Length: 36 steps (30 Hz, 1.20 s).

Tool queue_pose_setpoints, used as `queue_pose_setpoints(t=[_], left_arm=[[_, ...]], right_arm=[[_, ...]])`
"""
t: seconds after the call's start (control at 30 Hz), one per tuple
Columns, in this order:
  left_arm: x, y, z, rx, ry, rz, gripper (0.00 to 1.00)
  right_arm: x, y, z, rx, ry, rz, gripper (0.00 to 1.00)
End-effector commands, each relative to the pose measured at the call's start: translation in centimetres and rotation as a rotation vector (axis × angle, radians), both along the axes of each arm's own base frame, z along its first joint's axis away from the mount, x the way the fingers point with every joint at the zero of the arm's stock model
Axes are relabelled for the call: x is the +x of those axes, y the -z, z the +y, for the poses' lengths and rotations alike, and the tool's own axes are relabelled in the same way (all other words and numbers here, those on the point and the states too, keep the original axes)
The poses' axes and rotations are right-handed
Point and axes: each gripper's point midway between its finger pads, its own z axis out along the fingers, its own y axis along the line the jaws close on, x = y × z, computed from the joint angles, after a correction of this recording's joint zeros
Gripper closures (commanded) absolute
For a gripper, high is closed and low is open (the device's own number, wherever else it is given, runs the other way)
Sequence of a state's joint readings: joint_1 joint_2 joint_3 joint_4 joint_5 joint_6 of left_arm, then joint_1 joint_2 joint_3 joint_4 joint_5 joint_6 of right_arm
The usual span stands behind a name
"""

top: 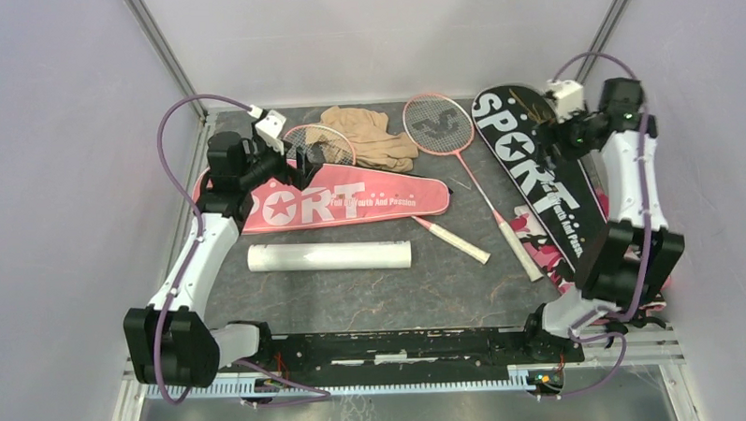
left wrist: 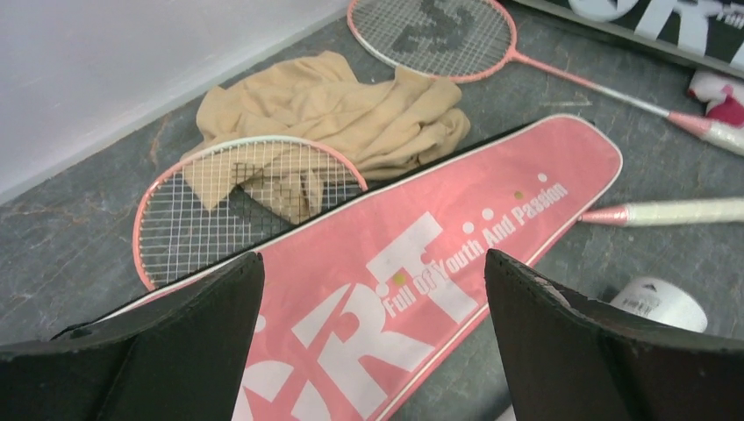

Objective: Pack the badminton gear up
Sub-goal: Place the racket bag at the center of the board, then open the racket bag at the center of the board.

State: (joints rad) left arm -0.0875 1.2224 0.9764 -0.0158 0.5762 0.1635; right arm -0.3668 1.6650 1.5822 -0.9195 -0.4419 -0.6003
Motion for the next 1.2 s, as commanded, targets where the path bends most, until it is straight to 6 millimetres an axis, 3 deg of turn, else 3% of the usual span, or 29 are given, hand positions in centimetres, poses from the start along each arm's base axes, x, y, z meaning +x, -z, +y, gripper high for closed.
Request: queue_pose_setpoints(t=[0.0,0.17,0.33,0.63,0.87,1.17], left_arm=[[-1.9,1.3,0.3,0.104,0.054,0.004,0.0],[-3.4,3.8,0.6,0.157,0.076,0.067,0.0],[-4.6,4.6,0.8,0.152,0.064,0.07,0.0],[-5.3,6.3,1.2,0.156,0.046,0.102,0.0],[-5.2,6.3,1.5,0.148,0.023,0.103,0.0],[-5.7,5.6,1.5,0.148,0.038,0.069,0.0]], right_arm=[[0.1,-3.7,7.5,-0.046,-0.218,-0.189,0.12],[-0.8,-3.1,16.7,0.005,-0.453,-0.24,0.08],[-0.8,-1.0,24.8,0.128,-0.631,-0.169,0.06],[2.3,2.5,35.4,0.181,-0.799,-0.103,0.07],[4.2,6.0,40.6,0.183,-0.839,-0.066,0.09],[6.6,10.0,42.8,0.195,-0.804,-0.069,0.12]])
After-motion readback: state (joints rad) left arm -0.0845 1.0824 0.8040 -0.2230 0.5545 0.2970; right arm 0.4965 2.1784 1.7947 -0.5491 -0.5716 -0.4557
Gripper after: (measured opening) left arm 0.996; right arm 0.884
